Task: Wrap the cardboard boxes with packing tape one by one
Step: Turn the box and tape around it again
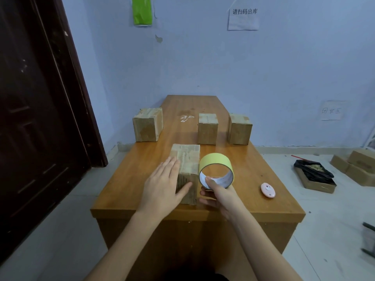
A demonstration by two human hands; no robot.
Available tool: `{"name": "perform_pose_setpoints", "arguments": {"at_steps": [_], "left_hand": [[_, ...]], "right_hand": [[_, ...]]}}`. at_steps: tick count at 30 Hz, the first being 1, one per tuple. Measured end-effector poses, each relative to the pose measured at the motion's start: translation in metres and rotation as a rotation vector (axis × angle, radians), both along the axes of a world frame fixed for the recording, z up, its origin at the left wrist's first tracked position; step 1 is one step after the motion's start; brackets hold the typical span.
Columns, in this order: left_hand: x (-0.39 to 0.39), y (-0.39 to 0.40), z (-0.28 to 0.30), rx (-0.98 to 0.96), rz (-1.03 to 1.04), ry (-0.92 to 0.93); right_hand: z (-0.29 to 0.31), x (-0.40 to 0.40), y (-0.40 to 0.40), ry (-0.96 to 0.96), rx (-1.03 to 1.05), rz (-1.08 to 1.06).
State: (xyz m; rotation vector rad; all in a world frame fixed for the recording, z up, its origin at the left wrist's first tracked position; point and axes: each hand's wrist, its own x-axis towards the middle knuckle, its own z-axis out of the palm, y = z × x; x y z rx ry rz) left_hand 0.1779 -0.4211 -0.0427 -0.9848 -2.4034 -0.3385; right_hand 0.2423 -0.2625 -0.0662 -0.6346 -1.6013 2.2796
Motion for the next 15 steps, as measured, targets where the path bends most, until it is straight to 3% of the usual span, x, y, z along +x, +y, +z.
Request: {"name": "perform_pose_setpoints", "arguments": {"at_steps": [4, 9, 12, 15], "left_hand": [[0.006, 0.010, 0.011, -0.057, 0.027, 0.083], [0.016, 0.033, 0.007, -0.142, -0.096, 0.098], [0.016, 0.034, 0.007, -0.121, -0.086, 0.093], [0.022, 0.031, 0.009, -0.036, -0.063, 0.073]], "right_hand": [[-0.001, -0.001, 0.003, -0.012, 0.008, 0.004], [0.002, 0.001, 0.006, -0.020, 0.059, -0.007], [0.003, 0.004, 0.007, -0.075, 0.214, -0.025], [0.007, 0.004, 0.005, -0.070, 0.218, 0.038]]}}
